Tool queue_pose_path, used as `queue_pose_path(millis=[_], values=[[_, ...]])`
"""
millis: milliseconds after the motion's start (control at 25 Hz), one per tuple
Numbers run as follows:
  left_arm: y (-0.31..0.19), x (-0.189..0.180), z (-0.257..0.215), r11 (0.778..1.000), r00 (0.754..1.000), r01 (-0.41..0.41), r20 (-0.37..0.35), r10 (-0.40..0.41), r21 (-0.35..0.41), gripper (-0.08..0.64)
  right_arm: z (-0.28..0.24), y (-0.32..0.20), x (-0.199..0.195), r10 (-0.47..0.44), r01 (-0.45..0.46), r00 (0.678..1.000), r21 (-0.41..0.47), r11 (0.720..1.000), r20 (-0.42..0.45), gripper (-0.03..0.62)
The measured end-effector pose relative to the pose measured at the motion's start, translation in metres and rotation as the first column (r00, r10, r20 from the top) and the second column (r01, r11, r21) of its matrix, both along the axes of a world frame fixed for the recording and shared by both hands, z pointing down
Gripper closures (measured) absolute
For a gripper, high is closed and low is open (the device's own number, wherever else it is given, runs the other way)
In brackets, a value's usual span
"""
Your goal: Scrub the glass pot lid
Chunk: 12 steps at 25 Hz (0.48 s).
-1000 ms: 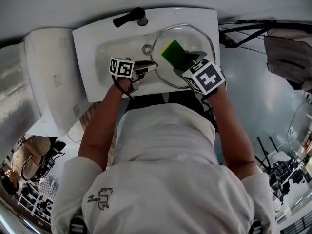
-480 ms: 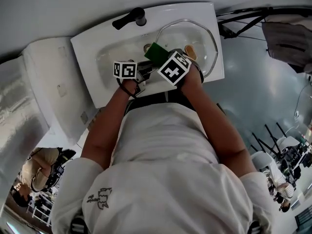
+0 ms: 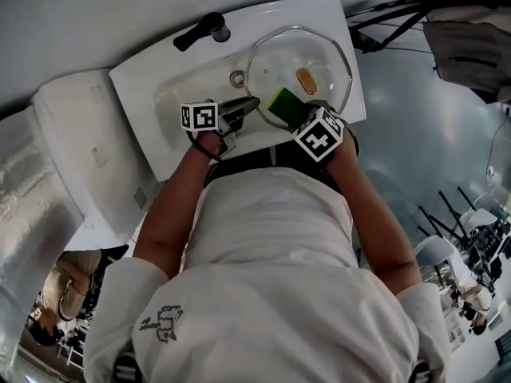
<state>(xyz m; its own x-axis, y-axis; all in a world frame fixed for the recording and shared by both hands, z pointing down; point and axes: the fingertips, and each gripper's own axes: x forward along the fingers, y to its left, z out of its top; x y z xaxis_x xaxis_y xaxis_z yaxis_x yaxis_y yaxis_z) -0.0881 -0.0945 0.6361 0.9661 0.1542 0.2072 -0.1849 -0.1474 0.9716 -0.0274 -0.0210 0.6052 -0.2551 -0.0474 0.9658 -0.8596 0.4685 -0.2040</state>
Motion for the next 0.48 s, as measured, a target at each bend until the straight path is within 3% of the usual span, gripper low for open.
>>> queue_pose_path(millis=[320,480], values=[[0.001,0.001,-0.002,1.0,1.0,-0.006,-0.002,0.006,-0.006,0.485,0.011,0.049,0.037,0.052,-0.057,0.997,-0.082,0.995,-0.059,0.301],[0.001,0.001,-0.002,1.0,1.0,-0.011,0.003,0.011,0.001,0.485,-0.007,0.025,0.02,0.078,-0.078,0.997,-0.033,0.996,-0.004,0.301]])
